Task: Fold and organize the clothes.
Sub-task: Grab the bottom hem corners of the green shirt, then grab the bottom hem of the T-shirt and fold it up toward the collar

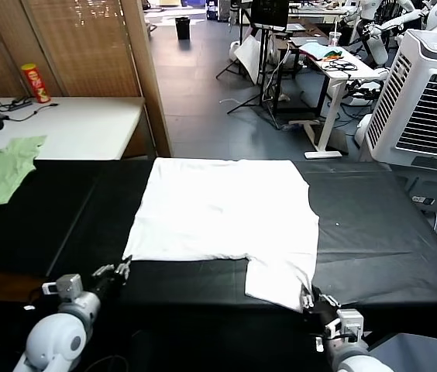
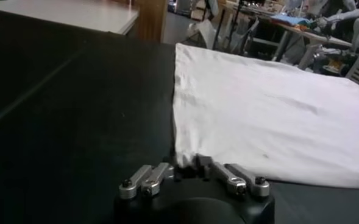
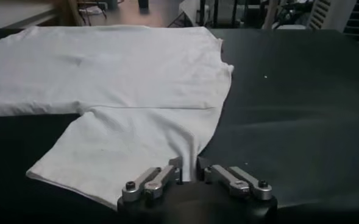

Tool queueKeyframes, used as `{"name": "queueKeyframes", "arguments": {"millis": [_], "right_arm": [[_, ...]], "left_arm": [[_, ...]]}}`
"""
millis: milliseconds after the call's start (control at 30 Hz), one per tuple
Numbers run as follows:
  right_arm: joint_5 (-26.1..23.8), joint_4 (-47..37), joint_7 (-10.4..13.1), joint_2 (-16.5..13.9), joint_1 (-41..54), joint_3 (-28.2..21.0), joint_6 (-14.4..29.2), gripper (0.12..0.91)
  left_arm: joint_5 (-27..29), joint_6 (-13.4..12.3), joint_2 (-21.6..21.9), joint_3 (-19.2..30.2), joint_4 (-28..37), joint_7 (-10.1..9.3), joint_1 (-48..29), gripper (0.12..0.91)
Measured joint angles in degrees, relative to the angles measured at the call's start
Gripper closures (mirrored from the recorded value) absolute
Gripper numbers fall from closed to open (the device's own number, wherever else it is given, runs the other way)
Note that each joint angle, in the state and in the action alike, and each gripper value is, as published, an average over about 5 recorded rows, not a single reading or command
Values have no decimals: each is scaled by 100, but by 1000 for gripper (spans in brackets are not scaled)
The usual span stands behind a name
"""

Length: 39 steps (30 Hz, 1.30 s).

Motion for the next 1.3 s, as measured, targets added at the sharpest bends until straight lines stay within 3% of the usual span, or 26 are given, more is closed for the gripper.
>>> {"name": "queueKeyframes", "arguments": {"millis": [300,500,667,933,1300], "right_arm": [[-2,727,314,19,-555,199,-201,904],[49,1023,249,-26,-959,299,-83,904],[247,934,82,-132,-768,388,182,904],[614,221,-97,-374,229,452,502,904],[796,-1112,-165,-695,2059,61,631,904]], "left_arm": [[-10,47,-32,-241,-572,-161,459,904],[-33,43,37,-493,-1207,-241,1170,904],[-61,-67,-5,-632,-1490,-252,1513,904],[35,-359,-225,-447,-1266,-224,971,904],[350,-570,-252,-43,-448,-218,-188,904]]}}
